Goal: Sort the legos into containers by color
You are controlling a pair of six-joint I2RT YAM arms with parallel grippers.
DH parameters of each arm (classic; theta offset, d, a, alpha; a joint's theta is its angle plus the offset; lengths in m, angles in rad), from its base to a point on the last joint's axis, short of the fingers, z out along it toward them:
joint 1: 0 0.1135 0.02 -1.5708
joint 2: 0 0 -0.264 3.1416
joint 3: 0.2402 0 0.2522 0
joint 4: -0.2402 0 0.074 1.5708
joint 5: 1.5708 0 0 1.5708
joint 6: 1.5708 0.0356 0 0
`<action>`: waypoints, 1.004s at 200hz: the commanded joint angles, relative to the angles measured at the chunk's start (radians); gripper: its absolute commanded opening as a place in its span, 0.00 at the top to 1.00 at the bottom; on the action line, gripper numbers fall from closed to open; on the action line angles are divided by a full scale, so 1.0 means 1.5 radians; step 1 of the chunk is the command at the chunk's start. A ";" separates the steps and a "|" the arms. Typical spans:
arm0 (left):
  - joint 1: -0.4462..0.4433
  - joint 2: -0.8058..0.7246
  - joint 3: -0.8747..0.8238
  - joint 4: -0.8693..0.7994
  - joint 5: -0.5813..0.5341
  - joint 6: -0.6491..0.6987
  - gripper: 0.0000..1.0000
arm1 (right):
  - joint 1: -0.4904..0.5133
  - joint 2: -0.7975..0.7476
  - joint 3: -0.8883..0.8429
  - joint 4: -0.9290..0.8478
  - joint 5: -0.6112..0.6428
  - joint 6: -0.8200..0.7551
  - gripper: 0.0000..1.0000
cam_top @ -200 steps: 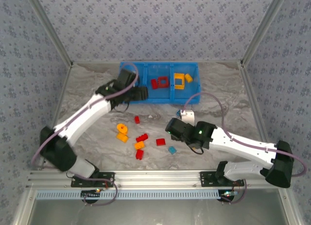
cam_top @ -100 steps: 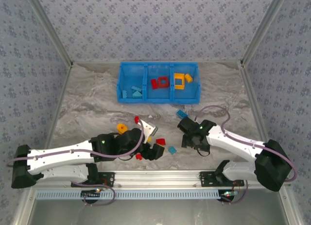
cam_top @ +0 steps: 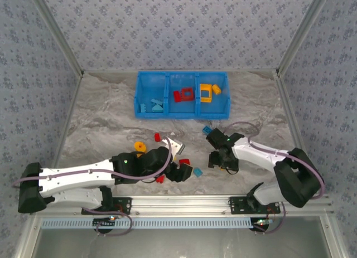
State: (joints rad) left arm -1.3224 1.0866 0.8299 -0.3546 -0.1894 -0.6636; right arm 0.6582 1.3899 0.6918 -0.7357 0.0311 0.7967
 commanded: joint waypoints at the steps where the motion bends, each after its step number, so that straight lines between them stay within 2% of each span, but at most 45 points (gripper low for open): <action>1: -0.004 -0.001 0.027 0.012 -0.012 0.006 0.17 | -0.006 0.024 0.024 0.010 -0.008 -0.033 0.25; 65: -0.004 -0.004 0.021 0.011 -0.023 0.002 0.17 | 0.002 0.058 0.045 0.017 0.002 -0.042 0.46; 114: -0.004 -0.013 0.019 0.009 -0.029 0.001 0.17 | 0.029 0.059 0.061 0.011 0.024 -0.038 0.71; 140: -0.004 -0.022 0.030 -0.007 -0.043 0.001 0.18 | 0.062 0.022 0.101 -0.024 0.043 -0.021 0.74; 160: -0.003 -0.024 0.054 -0.027 -0.066 0.006 0.18 | 0.058 -0.017 0.160 -0.076 0.068 -0.021 0.74; 178: 0.013 -0.013 0.092 -0.056 -0.092 0.012 0.16 | 0.021 -0.030 0.228 -0.106 0.090 -0.059 0.74; 201: 0.079 0.021 0.150 -0.078 -0.069 0.015 0.16 | -0.057 0.005 0.315 -0.088 0.083 -0.129 0.74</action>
State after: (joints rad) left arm -1.2861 1.0863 0.9531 -0.4301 -0.2764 -0.6590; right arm 0.6647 1.3697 1.0477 -0.8310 0.1135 0.7063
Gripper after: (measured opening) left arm 0.837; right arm 0.317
